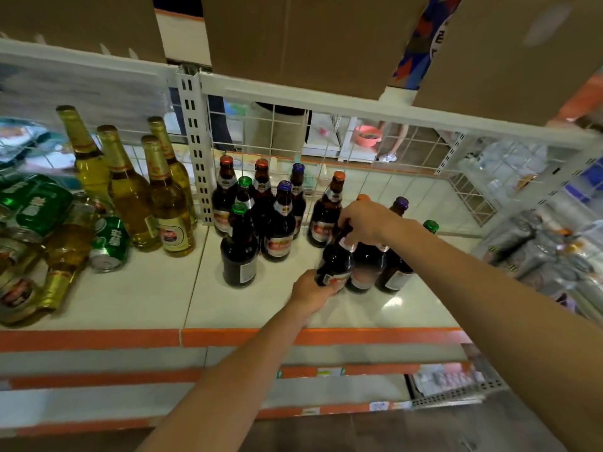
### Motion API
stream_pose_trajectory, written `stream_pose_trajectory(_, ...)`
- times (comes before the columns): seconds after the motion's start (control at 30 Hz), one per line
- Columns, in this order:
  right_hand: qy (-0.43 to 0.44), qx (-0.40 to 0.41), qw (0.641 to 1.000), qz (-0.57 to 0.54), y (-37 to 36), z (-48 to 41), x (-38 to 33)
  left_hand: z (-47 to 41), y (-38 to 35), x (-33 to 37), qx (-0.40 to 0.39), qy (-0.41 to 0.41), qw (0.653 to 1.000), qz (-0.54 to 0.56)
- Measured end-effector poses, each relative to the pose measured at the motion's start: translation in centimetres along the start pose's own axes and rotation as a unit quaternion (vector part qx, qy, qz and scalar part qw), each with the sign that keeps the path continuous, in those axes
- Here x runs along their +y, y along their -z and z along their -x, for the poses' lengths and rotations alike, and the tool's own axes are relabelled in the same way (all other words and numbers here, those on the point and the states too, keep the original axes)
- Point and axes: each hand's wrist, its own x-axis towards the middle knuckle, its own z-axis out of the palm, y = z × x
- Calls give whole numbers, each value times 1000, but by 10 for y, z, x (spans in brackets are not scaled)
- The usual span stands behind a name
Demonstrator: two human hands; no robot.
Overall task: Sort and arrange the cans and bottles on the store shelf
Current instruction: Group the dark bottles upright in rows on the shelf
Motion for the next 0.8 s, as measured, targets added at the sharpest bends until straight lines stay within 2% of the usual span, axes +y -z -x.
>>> stream_pose_trajectory(0.1, 10, 41, 999, -13, -3, 4, -10, 1, -2, -2, 27, 8, 999, 35)
stream_pose_trajectory(0.3, 36, 60, 997, -34, -3, 0, -51, 13, 19, -22, 95, 12, 994, 56)
stream_pose_trajectory(0.53, 50, 90, 992, -77, -5, -22, -94, 5, 59, -35, 196, 73, 972, 103)
stream_pose_trajectory(0.63, 61, 109, 987, -100, -7, -31, -99, -8, 63, -42, 217, 81, 960, 158)
stream_pose_trajectory(0.8, 88, 107, 979, -148, -11, -34, -88, -4, 56, -43, 226, 107, 952, 177)
